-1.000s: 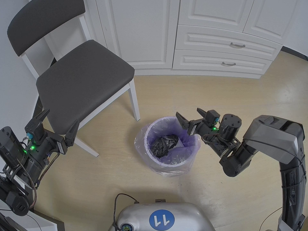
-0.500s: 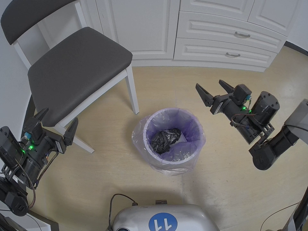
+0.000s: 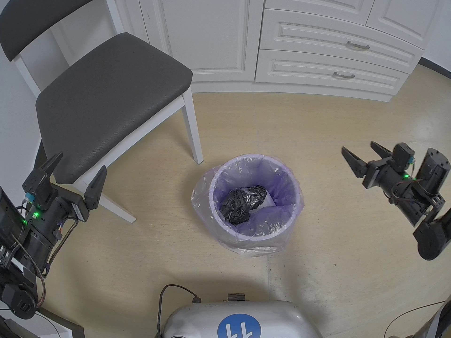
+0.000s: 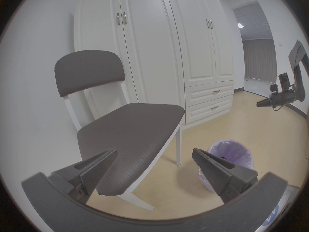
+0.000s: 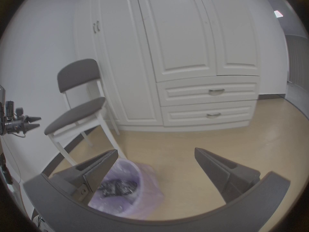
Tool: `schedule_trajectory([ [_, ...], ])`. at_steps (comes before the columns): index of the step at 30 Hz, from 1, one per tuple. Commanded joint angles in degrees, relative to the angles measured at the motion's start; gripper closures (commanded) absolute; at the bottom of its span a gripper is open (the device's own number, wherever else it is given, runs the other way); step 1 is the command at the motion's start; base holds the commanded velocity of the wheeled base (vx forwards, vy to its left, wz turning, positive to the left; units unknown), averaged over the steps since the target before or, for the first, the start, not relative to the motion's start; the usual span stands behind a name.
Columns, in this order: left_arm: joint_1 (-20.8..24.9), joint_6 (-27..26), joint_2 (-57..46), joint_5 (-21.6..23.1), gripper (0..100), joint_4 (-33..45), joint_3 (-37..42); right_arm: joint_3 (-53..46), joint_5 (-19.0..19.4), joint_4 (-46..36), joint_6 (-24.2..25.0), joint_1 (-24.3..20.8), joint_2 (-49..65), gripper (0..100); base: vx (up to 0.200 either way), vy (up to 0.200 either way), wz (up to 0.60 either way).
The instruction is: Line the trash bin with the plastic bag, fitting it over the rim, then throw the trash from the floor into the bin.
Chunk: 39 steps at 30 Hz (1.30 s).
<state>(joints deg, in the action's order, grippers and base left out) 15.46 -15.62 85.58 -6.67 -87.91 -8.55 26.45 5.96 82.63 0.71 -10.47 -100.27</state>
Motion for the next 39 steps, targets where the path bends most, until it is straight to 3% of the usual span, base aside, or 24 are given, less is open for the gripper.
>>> schedule_trajectory([
  [1,-0.4,0.2,-5.9,-0.1,0,0.1,1.3,-8.3,-0.1,-1.7,-0.4,7.4,9.6,0,0.0,0.0,0.0],
  [10,-1.3,0.1,-18.2,-0.2,0,0.1,3.8,-17.0,-0.2,-2.2,0.3,13.1,28.3,0,0.0,0.0,0.0],
  [14,-1.5,0.2,-23.3,-0.5,0,0.3,4.7,-19.5,-0.2,-2.3,2.2,13.5,35.8,0,0.0,0.0,0.0],
  [18,-1.5,0.1,-27.2,-3.8,0,1.8,4.7,-21.4,0.1,-2.6,4.6,13.4,43.1,0,0.0,0.0,0.0],
  [21,-1.4,0.1,-33.0,-5.2,0,6.8,3.5,-22.9,0.3,-5.6,6.1,12.7,52.1,0,0.0,0.0,0.0],
  [25,-1.3,0.1,-40.4,-5.2,0,14.3,3.0,-23.3,0.5,-15.0,6.3,12.4,62.9,0,0.0,0.0,0.0],
  [28,-1.1,0.1,-47.3,-5.1,0,22.7,1.6,-22.0,1.4,-26.3,6.6,11.9,72.5,0,0.0,0.0,0.0],
  [29,-1.1,0.1,-47.3,-5.1,0,22.7,1.6,-22.0,1.4,-26.3,6.6,11.9,72.5,0,0.0,0.0,0.0],
  [30,-1.2,0.2,-51.9,-5.1,0,28.8,0.5,-20.7,2.2,-34.1,6.6,11.0,78.9,0,0.0,0.0,0.0],
  [32,-1.7,0.3,-56.0,-5.1,0,35.4,-0.7,-19.3,2.9,-42.4,6.6,9.7,85.1,0,0.0,0.0,0.0],
  [33,-1.7,0.3,-56.0,-5.1,0,35.4,-0.7,-19.3,2.9,-42.4,6.6,9.7,85.1,0,0.0,0.0,0.0],
  [35,-3.2,0.6,-61.1,-5.0,0,43.4,-2.4,-16.7,2.9,-54.1,6.7,8.1,93.0,0,0.0,0.0,0.0],
  [39,-4.7,2.5,-64.0,-4.8,0,47.6,-3.2,-16.4,2.9,-58.3,8.4,8.5,96.5,0,0.0,0.0,0.0],
])
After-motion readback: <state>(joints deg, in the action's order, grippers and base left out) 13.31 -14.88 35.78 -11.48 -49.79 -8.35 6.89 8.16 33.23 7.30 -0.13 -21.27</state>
